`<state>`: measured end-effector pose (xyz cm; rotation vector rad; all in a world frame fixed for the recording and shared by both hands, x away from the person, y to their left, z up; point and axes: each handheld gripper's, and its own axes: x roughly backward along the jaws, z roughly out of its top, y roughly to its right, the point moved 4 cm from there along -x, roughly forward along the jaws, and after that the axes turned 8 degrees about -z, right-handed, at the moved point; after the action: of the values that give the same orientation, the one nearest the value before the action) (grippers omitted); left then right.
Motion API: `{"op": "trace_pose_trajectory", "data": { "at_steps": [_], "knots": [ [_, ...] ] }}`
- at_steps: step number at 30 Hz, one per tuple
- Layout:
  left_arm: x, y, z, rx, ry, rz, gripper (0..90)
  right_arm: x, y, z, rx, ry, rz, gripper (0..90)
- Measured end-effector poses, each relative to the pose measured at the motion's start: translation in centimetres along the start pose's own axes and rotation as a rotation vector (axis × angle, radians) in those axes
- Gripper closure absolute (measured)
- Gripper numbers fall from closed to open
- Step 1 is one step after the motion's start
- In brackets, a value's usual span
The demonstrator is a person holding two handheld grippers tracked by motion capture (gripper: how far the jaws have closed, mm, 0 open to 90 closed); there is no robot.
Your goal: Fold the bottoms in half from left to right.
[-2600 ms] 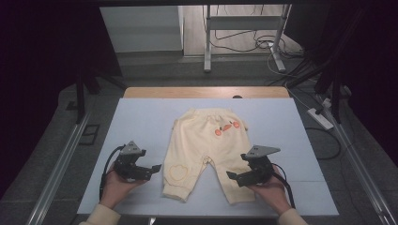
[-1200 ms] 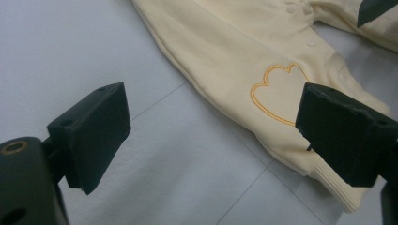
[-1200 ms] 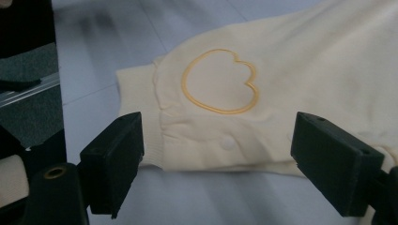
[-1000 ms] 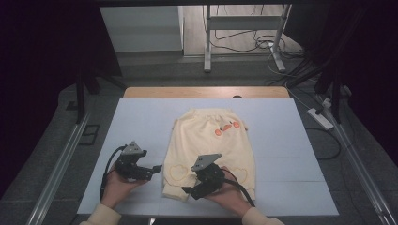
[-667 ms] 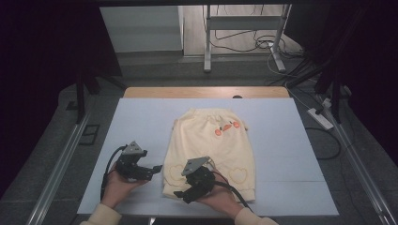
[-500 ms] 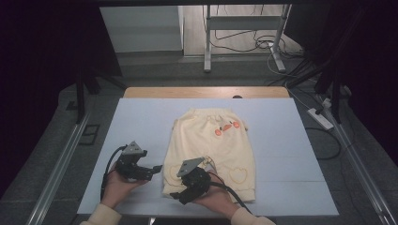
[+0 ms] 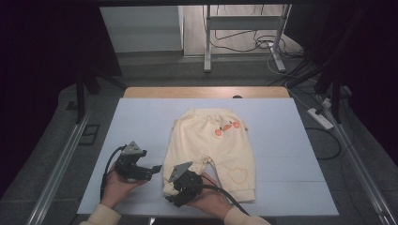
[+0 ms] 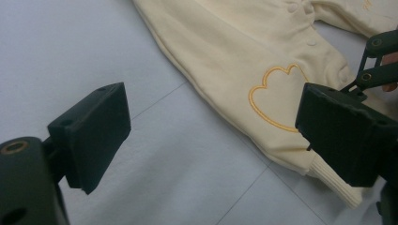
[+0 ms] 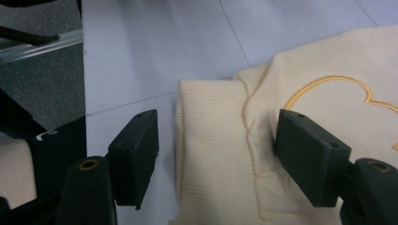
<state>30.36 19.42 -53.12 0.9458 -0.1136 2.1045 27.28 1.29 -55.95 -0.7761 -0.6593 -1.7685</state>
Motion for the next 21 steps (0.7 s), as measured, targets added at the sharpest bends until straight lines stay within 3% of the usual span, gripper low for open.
{"op": "trace_pose_trajectory", "data": {
  "at_steps": [10, 12, 13, 21],
  "knots": [
    [0.03, -0.05, 0.00, 0.003, 0.003, -0.002, 10.3, 0.17, 0.07, -0.31, 0.052, -0.011, -0.076, 46.8],
    [0.05, -0.03, 0.00, 0.002, 0.002, -0.001, 10.3, 0.27, 0.17, -0.30, 0.059, -0.015, -0.080, 54.3],
    [0.10, -0.02, 0.00, 0.005, 0.006, 0.002, 10.0, 0.54, 0.48, -0.32, 0.071, -0.037, -0.099, 62.7],
    [0.22, -0.07, 0.02, -0.004, 0.002, 0.012, 10.0, 1.00, 0.86, -0.26, 0.051, -0.037, -0.089, 73.4]
  ]
}}
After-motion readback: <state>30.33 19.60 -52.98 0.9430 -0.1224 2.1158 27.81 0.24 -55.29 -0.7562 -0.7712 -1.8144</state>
